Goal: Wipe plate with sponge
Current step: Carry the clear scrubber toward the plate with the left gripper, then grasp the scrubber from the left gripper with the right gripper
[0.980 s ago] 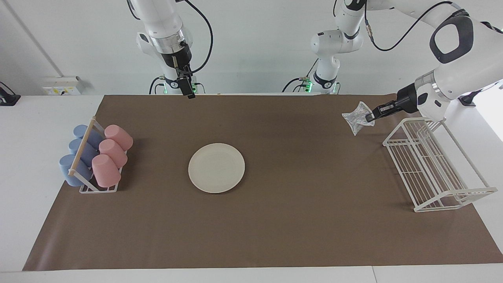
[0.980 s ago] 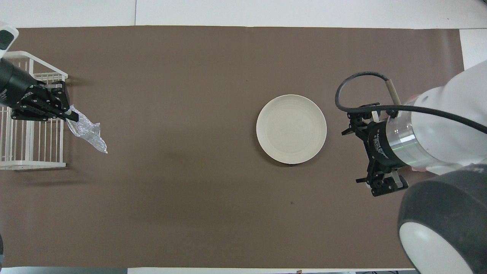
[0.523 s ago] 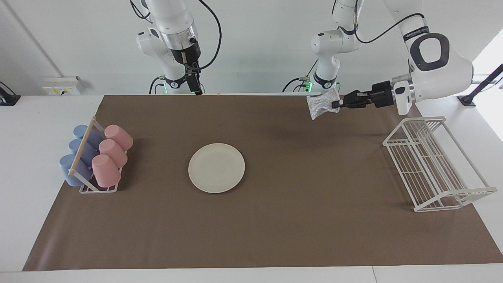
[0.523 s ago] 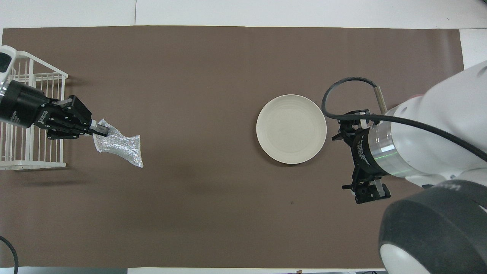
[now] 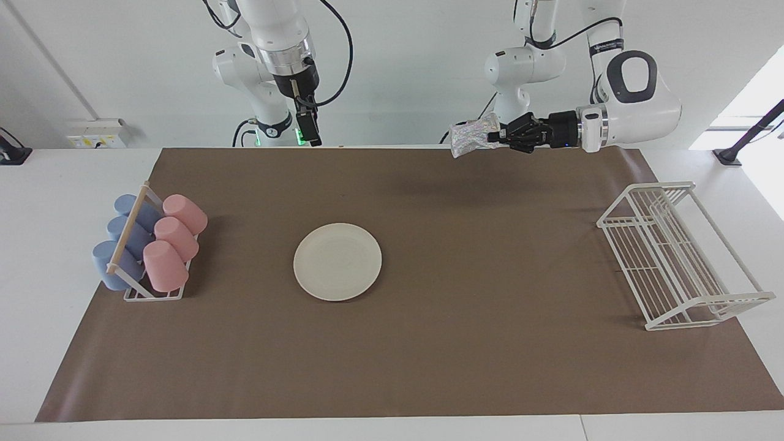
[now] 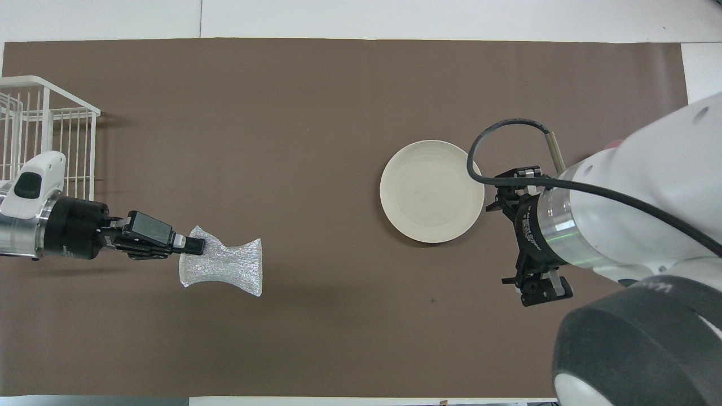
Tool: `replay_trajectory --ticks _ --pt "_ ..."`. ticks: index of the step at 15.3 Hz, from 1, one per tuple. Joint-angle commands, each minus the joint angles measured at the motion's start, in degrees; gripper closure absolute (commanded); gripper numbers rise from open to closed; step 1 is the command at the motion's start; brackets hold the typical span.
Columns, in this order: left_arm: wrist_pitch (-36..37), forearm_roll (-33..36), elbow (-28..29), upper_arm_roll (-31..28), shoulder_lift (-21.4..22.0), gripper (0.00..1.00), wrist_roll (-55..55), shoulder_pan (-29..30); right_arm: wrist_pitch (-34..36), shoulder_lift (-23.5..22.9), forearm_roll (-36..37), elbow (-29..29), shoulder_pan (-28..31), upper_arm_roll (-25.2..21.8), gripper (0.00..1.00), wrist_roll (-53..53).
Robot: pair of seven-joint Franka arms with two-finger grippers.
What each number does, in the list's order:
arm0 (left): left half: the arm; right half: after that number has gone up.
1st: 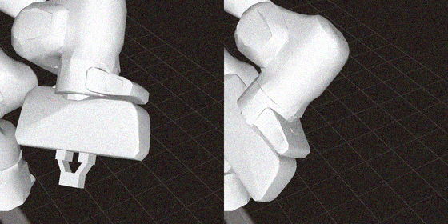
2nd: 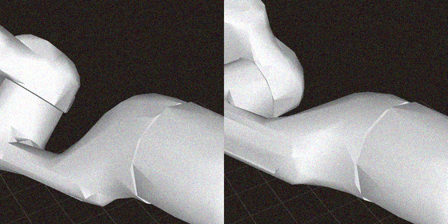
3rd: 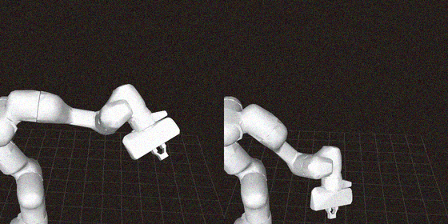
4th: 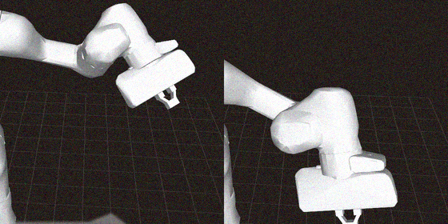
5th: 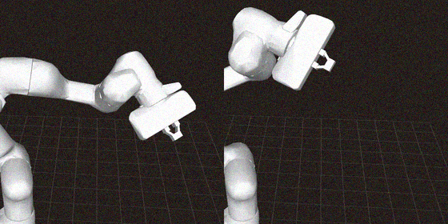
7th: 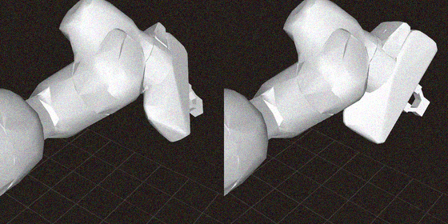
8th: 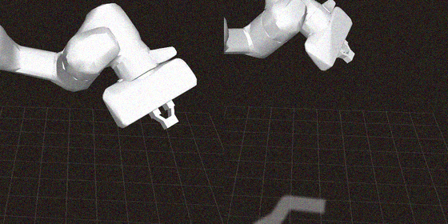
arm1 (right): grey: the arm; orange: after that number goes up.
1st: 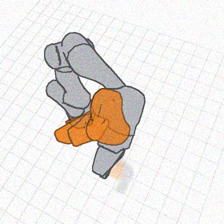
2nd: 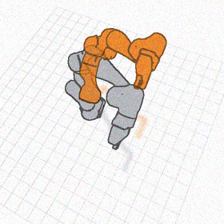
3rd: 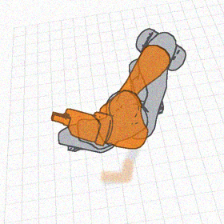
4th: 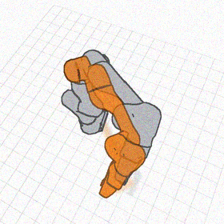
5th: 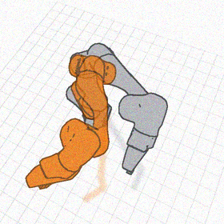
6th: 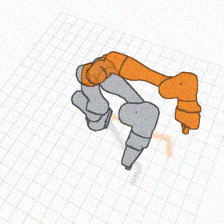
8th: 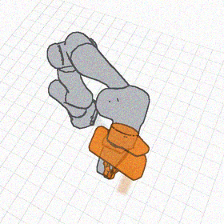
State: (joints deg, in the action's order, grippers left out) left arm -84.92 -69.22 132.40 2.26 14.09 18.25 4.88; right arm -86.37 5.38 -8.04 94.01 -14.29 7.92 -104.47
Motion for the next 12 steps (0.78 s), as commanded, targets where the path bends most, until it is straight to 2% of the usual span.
replay_trajectory --ticks 1,3,6,9,12 --pt "-3.5 -6.3 7.2 -0.3 5.5 1.00 3.2 -3.1 -4.6 1.2 -0.7 1.4 -2.3 1.4 0.00 -4.2" --pt "-5.8 -10.2 8.9 -0.2 6.6 1.00 3.3 -6.3 -5.4 1.3 -1.8 1.5 -4.3 1.5 0.00 -11.2" --pt "-10.8 -15.4 13.0 -0.2 9.4 1.00 3.4 -12.1 -5.7 1.5 -2.7 2.4 -8.9 1.6 0.00 -14.5" --pt "-13.5 -21.6 14.1 0.0 9.6 1.00 3.2 -16.0 -6.1 4.1 -2.8 6.6 -13.3 1.6 0.00 -17.2" --pt "-14.0 -23.0 14.3 0.2 9.6 1.00 3.3 -18.0 -11.7 4.6 -3.0 8.9 -17.7 1.7 0.00 -24.2"
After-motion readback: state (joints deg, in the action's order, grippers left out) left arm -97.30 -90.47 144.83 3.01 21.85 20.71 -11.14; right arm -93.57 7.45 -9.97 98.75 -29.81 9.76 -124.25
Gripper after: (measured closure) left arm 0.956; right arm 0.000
